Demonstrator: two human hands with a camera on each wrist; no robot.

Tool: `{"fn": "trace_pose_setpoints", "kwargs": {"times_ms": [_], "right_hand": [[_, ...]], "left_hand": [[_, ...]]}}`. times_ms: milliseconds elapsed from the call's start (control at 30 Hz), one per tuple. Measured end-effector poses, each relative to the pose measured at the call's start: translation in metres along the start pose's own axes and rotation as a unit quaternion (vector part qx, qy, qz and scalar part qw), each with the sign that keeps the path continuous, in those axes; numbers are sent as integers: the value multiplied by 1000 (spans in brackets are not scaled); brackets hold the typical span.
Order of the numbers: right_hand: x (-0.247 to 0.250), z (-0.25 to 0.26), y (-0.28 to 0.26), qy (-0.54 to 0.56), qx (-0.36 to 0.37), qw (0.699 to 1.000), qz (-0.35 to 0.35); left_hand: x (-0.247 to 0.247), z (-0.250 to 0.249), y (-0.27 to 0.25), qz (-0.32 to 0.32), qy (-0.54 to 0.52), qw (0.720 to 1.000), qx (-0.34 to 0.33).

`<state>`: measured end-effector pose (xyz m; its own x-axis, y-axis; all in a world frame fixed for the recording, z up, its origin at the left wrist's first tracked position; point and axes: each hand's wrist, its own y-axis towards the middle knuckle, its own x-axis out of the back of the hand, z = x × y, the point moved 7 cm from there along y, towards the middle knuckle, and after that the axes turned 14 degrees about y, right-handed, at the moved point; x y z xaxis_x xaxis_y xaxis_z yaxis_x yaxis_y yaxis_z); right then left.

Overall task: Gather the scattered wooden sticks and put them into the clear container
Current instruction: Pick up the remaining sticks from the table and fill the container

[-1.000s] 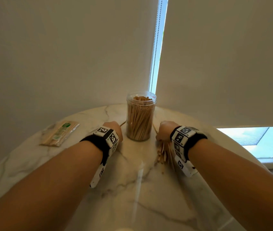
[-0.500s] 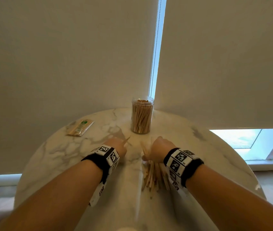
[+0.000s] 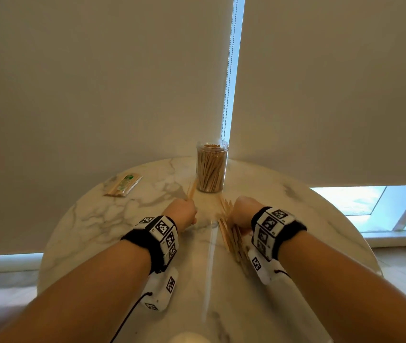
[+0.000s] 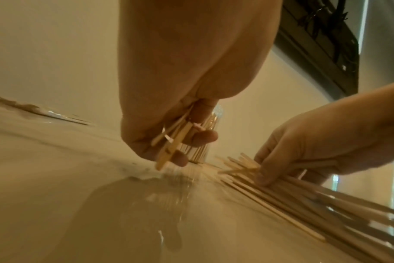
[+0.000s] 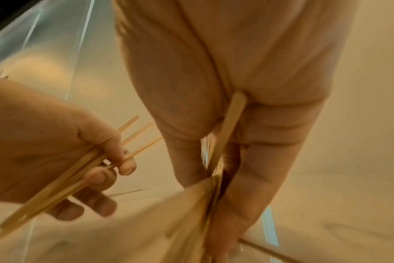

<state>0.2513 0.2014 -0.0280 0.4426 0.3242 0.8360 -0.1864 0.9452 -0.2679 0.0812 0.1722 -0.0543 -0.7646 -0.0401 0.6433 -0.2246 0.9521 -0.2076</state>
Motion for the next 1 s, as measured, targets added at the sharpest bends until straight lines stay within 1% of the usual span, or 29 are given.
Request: {"fn": "trace_pose_setpoints", "kwargs": {"times_ms": [67, 133, 200, 233, 333, 367, 433, 467, 533, 600, 667, 700, 733, 800, 833, 900, 933, 967, 1000], "right_hand": [[8, -6, 2, 95, -16, 995, -7], [17, -6, -1, 210, -14, 977, -19], [27, 1, -3, 287, 22, 957, -31], [29, 5, -4, 312, 42, 949, -35], [26, 22, -2, 352, 96, 930, -42], [23, 28, 0, 346, 115, 930, -48], [20, 38, -2, 310, 154, 934, -84], [18, 42, -4, 291, 169, 936, -100], [11, 51, -8, 247, 195, 943, -111], [4, 61, -13, 176, 217, 955, -96], [-3, 71, -16, 70, 231, 967, -78], [-5, 73, -17, 12, 229, 970, -78], [-6, 74, -18, -22, 221, 972, -81], [-6, 76, -20, -15, 223, 973, -64], [-6, 78, -21, 10, 237, 970, -56], [-1, 79, -21, 99, 251, 961, -59], [1, 77, -21, 133, 249, 957, -60], [0, 75, -21, 143, 247, 957, -49], [-4, 74, -23, 129, 246, 960, -24]], "left_hand": [[-3, -5, -3, -18, -37, 999, 9], [-7, -10, -6, -16, -91, 995, 24], [-14, -18, -6, 6, -141, 989, 36], [-17, -23, -4, 12, -149, 988, 22], [-21, -36, 0, -9, -182, 983, 0], [-21, -38, 5, -32, -180, 983, -7], [-22, -36, 17, -64, -172, 983, -17], [-22, -33, 24, -69, -181, 981, -16], [-18, -36, 18, -63, -197, 978, -11], [-13, -35, 18, -54, -205, 977, -10], [-6, -30, 23, -62, -210, 975, -23], [-1, -27, 25, -69, -211, 975, -30], [4, -26, 24, -78, -206, 975, -41], [15, -28, 14, -108, -192, 974, -53], [22, -29, 11, -128, -183, 973, -56], [36, -28, 8, -174, -190, 964, -58], [42, -28, 8, -191, -216, 956, -60], [47, -29, 8, -201, -255, 944, -66], [50, -31, 9, -202, -293, 932, -74]]}}
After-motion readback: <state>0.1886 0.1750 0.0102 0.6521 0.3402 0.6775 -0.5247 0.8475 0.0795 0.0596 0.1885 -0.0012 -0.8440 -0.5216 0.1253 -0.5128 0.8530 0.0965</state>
